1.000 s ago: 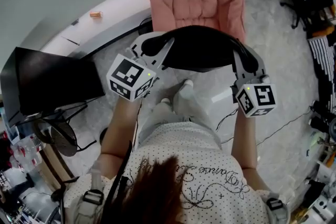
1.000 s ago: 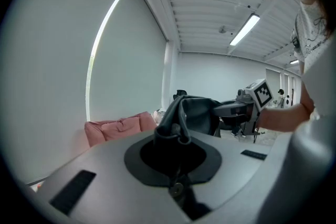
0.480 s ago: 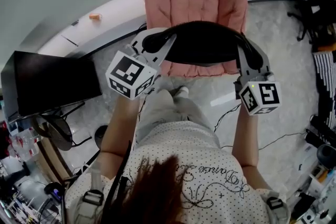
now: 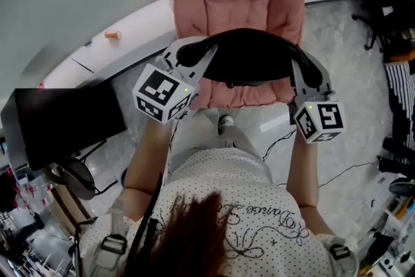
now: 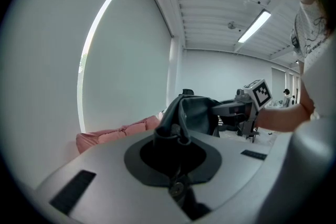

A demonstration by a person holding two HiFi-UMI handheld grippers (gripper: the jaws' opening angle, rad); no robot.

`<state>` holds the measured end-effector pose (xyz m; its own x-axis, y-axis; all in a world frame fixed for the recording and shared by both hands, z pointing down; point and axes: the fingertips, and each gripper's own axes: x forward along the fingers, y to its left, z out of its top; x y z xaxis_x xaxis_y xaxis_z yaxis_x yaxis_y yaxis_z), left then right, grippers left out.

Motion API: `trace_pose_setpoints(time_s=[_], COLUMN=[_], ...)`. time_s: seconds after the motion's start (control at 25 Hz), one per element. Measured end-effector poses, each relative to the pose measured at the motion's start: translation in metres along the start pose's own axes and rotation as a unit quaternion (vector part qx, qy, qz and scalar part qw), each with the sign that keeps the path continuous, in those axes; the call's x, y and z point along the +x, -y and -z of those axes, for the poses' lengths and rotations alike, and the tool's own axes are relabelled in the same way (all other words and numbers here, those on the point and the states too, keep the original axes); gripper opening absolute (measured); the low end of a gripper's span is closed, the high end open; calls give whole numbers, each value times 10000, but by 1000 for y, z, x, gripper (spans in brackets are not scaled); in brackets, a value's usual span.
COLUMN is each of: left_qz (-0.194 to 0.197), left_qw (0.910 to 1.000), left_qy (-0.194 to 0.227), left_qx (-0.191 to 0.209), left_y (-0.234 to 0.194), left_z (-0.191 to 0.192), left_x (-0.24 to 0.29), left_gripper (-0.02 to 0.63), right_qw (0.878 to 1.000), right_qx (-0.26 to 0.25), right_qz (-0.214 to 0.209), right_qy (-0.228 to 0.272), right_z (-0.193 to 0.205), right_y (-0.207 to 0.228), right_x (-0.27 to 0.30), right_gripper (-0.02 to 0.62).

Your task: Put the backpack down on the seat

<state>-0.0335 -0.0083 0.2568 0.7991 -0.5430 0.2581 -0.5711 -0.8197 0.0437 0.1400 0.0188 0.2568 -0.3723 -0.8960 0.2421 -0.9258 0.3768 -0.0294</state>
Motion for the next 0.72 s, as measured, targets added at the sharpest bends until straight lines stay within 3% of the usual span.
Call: trace_pose_setpoints(time_s=[0.44,0.72], left_qz=[419,419], left_qw=[9991,9984], left_qy=[-45,-277], left_qx=[-93,-249], left_y=[-56,-82], left_z=[-7,15], left_x=[31,37], left_gripper=[11,11], right_qw=[9991,9984], right_qx=[117,305], right_qz=[386,290], right_qy=[-109,-373], right_z=[-10,9], right_y=[10,5], right_x=[48,77], right_gripper=[64,64])
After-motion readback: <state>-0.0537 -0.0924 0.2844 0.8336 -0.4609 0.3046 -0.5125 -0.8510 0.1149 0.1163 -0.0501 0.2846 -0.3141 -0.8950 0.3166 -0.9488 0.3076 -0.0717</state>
